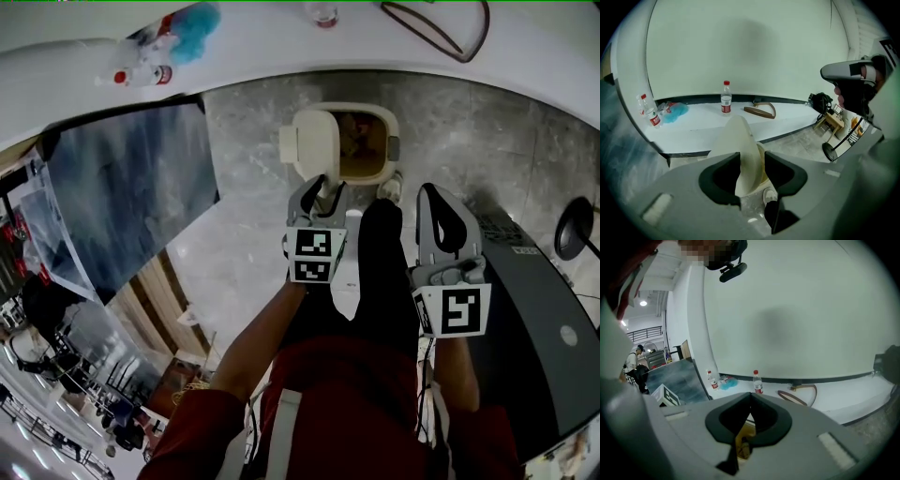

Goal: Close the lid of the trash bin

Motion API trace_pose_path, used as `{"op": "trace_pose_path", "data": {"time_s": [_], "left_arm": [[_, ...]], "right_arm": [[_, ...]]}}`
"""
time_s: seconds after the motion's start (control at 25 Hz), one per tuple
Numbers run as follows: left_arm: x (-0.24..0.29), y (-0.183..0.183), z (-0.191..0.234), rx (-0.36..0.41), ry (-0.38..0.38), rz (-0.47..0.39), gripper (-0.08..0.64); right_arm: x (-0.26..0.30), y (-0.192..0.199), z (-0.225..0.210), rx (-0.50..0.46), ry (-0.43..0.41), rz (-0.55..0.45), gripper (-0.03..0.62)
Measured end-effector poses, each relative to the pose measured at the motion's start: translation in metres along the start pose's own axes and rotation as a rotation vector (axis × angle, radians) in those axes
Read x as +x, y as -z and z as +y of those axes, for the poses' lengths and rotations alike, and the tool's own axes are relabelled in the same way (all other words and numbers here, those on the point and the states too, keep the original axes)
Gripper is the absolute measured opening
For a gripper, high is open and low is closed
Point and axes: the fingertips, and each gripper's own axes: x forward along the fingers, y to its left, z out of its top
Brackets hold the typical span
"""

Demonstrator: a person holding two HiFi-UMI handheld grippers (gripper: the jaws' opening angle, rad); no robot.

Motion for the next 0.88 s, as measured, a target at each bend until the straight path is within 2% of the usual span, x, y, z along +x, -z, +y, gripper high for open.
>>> {"op": "trace_pose_path", "data": {"time_s": [0.32,0.88], "left_arm": [[0.041,0.012,-0.040,0.021,0.063,0.056,0.169],[0.122,0.053,-0.081,0.055,0.158,0.189,0.169]], "right_arm": [[-0.008,0.030,-0.031,0.049,0.028,0.026,0.000],[-0.015,0.116,-0.064,0.126,0.048,0.149,0.000]]}}
